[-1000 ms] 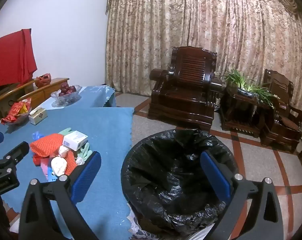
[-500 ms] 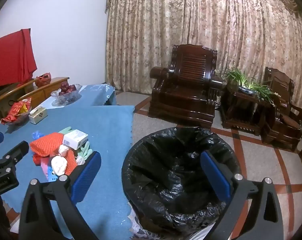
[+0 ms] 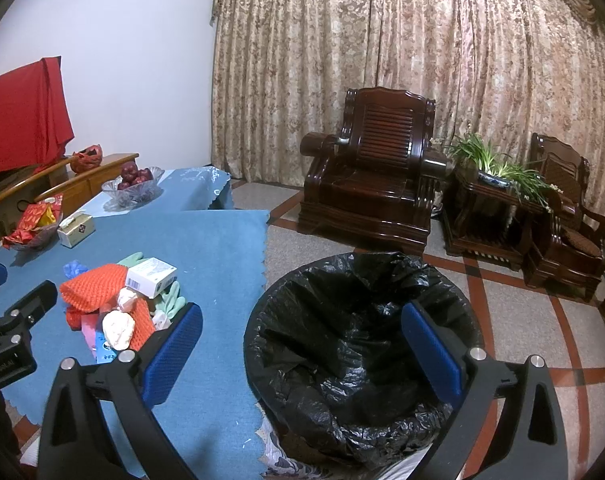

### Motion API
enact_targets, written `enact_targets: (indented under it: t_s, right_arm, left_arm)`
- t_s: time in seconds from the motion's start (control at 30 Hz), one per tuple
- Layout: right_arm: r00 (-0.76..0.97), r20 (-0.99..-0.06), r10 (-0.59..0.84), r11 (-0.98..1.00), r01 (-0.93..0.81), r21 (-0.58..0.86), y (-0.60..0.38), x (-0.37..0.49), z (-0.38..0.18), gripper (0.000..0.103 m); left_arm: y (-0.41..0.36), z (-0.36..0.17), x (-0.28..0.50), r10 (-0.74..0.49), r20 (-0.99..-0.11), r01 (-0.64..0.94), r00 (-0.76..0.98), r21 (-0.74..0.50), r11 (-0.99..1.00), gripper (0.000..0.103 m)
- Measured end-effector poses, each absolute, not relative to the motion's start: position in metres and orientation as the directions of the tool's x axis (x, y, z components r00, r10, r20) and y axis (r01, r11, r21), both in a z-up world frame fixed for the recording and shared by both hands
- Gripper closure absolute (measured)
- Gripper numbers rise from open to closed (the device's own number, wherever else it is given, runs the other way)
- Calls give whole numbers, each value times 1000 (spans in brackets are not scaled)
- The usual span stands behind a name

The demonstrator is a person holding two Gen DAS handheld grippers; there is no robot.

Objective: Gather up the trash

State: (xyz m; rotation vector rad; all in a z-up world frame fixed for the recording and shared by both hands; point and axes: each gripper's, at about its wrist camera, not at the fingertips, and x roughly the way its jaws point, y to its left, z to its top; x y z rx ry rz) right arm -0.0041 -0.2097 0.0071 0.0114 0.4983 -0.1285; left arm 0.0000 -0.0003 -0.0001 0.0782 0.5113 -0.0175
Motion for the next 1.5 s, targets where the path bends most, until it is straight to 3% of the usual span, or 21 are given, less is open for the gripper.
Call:
enact_targets:
  t_s: [1.5]
  right_arm:
    - [866,-485,-117,992,126,-15,-209,1,-3,6]
  left_arm:
    - [0,0,0,3,-494,37,870,70,997,5]
